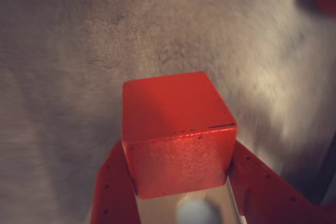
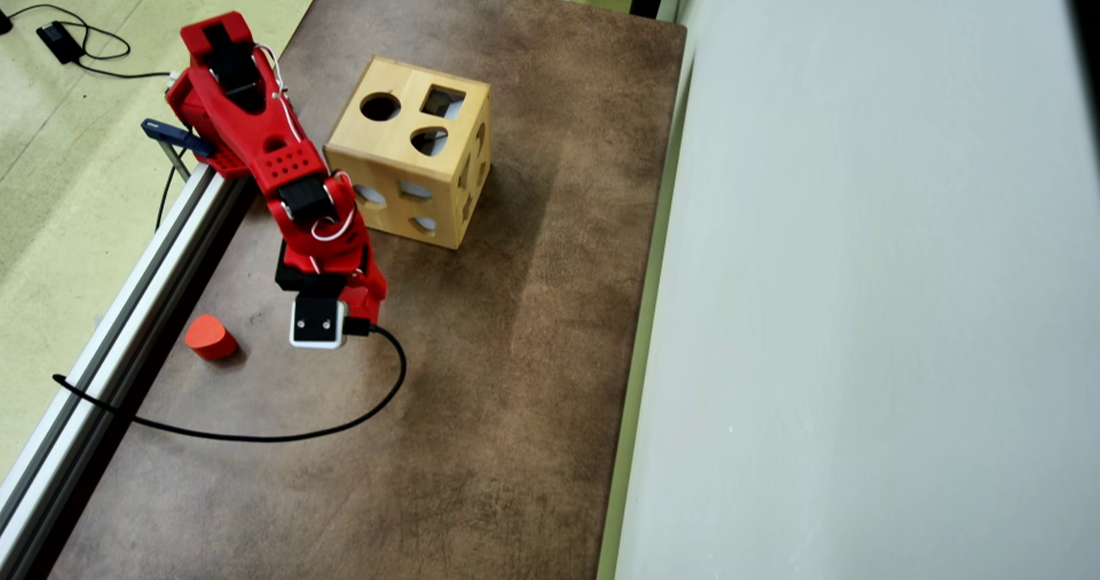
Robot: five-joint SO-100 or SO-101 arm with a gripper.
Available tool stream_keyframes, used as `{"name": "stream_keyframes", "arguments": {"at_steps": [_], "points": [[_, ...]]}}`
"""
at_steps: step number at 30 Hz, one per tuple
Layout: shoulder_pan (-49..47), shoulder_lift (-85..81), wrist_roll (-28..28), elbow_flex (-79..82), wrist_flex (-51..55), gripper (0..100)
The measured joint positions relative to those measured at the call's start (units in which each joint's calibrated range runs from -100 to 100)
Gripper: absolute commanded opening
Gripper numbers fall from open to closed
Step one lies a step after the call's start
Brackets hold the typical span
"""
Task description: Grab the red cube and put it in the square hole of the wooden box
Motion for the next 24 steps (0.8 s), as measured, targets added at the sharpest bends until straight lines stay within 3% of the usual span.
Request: {"name": "stream_keyframes", "arguments": {"at_steps": [12,24], "points": [[-8.0,-28.6,-15.8,0.0,15.6,2],[-29.5,-32.3,-25.8,0.0,18.2,2]]}}
